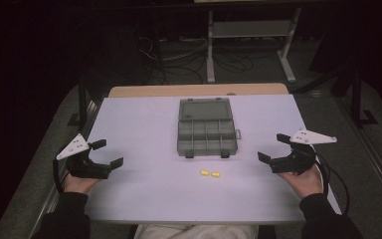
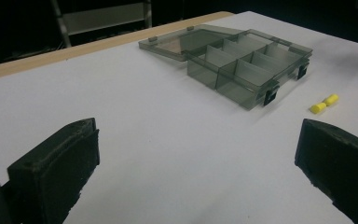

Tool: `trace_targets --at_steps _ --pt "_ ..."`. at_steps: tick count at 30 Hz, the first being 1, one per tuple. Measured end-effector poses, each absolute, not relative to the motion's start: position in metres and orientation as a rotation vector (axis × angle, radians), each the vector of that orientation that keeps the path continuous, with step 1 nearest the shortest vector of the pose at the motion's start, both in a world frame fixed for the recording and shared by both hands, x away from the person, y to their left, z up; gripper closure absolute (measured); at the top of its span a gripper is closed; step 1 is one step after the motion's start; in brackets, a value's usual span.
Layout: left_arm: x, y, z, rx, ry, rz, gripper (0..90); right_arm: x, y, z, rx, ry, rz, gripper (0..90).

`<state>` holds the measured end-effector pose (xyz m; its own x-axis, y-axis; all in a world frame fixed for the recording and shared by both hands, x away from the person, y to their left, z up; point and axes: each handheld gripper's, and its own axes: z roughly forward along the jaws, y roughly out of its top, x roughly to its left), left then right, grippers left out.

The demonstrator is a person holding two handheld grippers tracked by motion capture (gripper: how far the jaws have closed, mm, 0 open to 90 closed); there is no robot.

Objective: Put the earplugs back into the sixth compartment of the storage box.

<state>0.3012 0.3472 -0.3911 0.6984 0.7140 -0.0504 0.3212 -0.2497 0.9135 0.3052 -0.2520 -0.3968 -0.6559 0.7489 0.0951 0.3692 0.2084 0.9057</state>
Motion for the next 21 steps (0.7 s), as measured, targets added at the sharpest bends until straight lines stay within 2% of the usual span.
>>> trace_targets --at_steps 21 --pt "0.2979 0.3374 -0.3815 1.924 0.769 0.447 0.0 0.3020 -0.2506 -0.3952 1.018 2.144 1.400 0.0"
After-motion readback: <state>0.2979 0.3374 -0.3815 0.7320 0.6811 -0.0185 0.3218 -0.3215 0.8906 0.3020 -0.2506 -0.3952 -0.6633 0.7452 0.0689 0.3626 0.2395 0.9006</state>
